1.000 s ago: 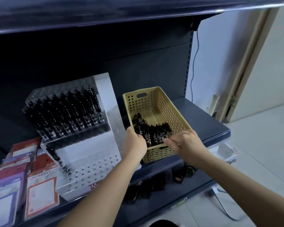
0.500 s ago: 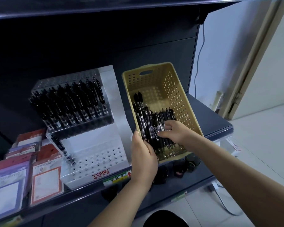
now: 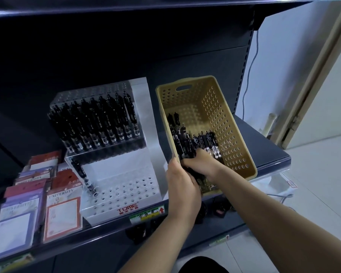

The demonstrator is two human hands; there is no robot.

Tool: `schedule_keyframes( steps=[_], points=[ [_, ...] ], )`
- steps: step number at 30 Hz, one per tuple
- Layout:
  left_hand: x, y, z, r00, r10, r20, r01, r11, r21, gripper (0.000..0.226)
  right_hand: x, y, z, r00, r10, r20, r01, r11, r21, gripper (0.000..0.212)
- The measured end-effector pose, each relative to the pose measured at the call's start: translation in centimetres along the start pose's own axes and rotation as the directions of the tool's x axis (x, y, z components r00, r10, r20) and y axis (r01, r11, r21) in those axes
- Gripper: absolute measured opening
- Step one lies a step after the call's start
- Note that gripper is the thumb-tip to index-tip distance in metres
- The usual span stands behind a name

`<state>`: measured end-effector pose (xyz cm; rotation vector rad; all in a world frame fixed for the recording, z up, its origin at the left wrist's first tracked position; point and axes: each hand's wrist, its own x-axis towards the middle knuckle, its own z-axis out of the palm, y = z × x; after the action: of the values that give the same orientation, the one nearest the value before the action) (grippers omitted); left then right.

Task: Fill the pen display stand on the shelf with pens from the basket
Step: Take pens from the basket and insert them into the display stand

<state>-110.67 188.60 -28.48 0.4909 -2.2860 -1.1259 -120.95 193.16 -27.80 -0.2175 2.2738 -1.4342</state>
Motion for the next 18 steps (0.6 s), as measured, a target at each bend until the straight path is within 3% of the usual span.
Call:
schedule_keyframes(
  steps=[4,8,12,14,18],
  points=[
    [0.5,0.1,0.2,1.000,-0.011,-0.009,0.011,1.000,0.008,0.034,-0.1,-0.3,0.0,0.996,0.028,0.079,-0.031,0.999,0.042,0.027],
    [0.5,0.1,0.1,0.999,-0.031,0.032,0.030,0.999,0.025,0.042,0.6,0.2,-0.5,0.991,0.045,0.124,-0.050,0.998,0.031,0.057],
    [0.8,0.3,0.0,0.998,-0.038,0.058,0.034,0.998,0.057,0.046,0.5,-0.6,-1.4,0.999,-0.007,0.031,0.005,0.998,0.069,0.026],
    [1.1,0.5,0.1,0.997,-0.061,0.055,0.058,0.996,0.062,0.048,0.6,-0.9,-2.3,0.999,-0.011,-0.048,0.018,0.990,0.142,0.032],
    [2.5,0.9,0.5,0.981,-0.178,0.076,0.174,0.983,0.052,0.048,0.0,-1.5,-4.2,0.997,-0.003,-0.076,0.020,0.974,0.226,0.019]
  ],
)
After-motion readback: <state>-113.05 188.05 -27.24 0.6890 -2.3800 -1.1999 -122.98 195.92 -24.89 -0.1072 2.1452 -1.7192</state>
